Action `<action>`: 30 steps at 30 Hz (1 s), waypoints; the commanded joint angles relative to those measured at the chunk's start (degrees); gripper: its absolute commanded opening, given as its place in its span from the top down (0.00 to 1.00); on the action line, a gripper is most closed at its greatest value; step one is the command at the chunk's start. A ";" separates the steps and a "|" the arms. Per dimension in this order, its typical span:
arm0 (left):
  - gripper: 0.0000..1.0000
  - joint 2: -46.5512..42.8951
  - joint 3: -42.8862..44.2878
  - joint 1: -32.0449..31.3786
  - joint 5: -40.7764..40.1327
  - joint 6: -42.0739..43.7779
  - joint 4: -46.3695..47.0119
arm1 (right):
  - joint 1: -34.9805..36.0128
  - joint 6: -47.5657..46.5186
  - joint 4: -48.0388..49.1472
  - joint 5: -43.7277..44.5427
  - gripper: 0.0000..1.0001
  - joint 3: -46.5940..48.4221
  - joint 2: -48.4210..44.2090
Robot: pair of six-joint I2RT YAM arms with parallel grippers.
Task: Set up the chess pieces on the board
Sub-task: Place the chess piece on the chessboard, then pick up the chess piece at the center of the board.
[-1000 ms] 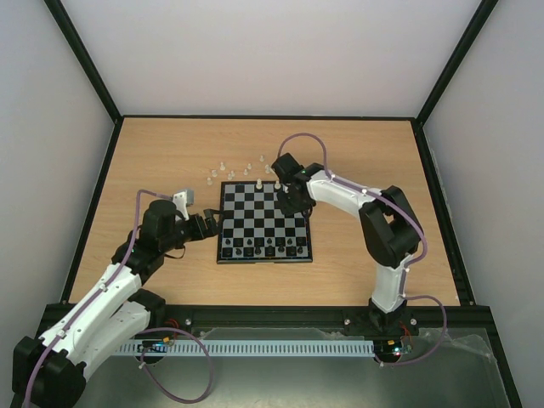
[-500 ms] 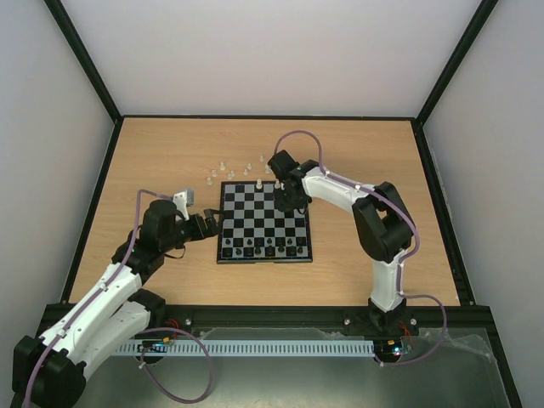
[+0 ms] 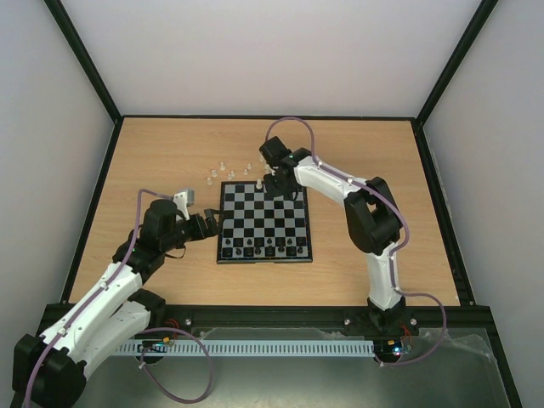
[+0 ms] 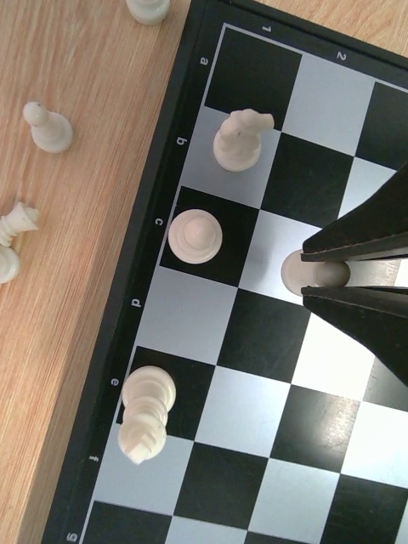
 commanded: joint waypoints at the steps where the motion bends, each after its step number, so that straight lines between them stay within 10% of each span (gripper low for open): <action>1: 0.01 0.08 -0.04 0.54 -0.44 0.18 0.77 | 0.20 -0.89 -3.39 0.06 0.92 1.72 2.13; 30: 0.01 1.45 0.87 0.64 0.05 0.05 1.59 | 0.21 -0.55 -1.67 0.32 0.72 -4.61 -6.43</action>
